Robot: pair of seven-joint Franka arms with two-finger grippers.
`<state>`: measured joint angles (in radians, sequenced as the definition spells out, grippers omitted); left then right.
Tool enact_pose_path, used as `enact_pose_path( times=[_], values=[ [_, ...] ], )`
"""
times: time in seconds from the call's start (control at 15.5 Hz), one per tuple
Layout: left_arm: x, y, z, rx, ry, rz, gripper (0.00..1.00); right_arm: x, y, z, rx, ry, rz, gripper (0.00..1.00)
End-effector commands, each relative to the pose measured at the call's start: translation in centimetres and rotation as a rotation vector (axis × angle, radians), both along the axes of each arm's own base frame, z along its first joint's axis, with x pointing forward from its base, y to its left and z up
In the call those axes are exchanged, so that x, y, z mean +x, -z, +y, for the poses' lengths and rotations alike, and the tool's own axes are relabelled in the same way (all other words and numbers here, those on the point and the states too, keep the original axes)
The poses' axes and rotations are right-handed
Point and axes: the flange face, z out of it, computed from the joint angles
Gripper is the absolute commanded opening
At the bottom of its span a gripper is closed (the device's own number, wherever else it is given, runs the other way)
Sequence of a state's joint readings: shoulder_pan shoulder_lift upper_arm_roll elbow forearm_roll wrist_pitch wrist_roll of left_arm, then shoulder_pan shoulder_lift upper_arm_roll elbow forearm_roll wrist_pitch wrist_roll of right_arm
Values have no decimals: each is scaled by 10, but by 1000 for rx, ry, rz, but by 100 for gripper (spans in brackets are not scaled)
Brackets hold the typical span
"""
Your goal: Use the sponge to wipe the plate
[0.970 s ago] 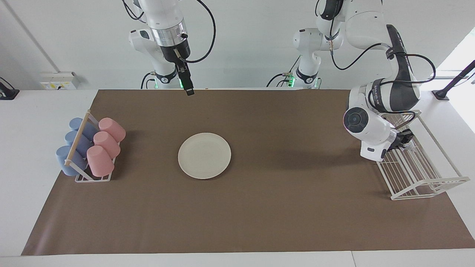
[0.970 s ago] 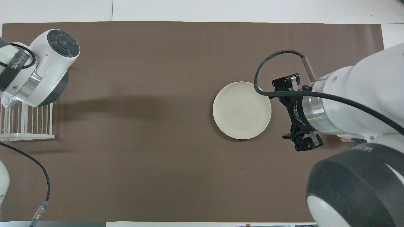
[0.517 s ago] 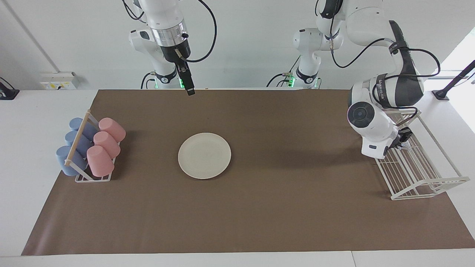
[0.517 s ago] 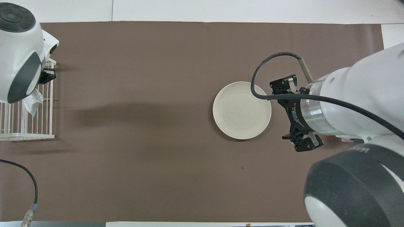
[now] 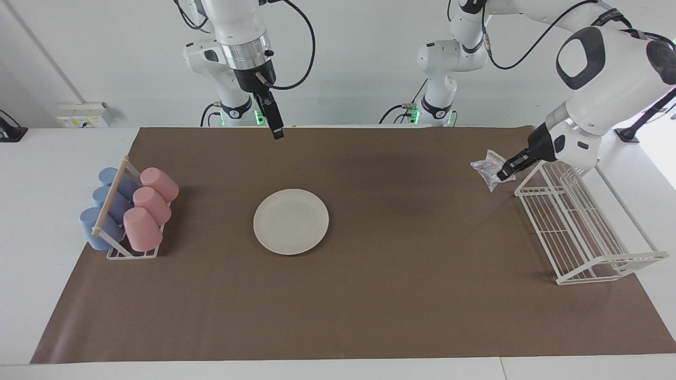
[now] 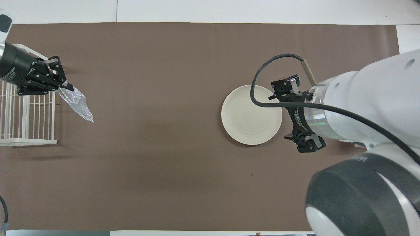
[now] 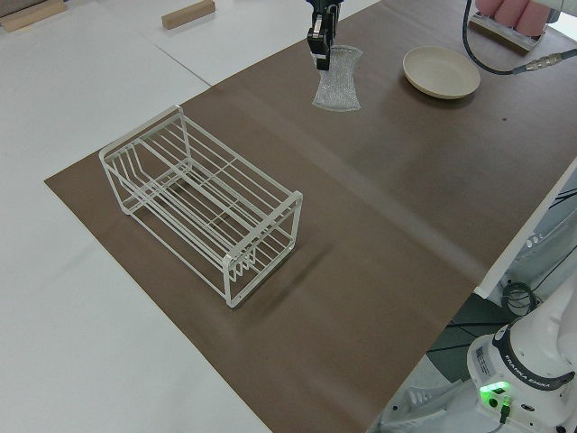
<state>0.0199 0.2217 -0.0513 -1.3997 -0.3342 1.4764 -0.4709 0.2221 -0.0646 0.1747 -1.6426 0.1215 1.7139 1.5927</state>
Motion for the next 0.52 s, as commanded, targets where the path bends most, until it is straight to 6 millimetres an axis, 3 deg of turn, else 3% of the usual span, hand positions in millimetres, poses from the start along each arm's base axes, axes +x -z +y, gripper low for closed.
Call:
enact_pose_path(
  times=[0.0,0.06,0.19,0.26,0.39,0.45],
  values=[
    [-18,6,-10,-178,-15,40,0,-10,3,30,37,33,-6,98],
    [-24,11,-13,-244,-31,43,0,-14,3,40,39,30,-3,92],
    [-34,21,-18,-355,-89,26,0,-14,5,43,39,28,1,92],
    [-41,26,-21,-417,-103,19,0,-12,8,41,36,27,6,99],
    [-56,36,-25,-566,-106,-11,0,-14,9,41,30,22,5,100],
    [-62,37,-16,-640,-121,-48,0,-16,9,42,27,19,6,100]
  ],
)
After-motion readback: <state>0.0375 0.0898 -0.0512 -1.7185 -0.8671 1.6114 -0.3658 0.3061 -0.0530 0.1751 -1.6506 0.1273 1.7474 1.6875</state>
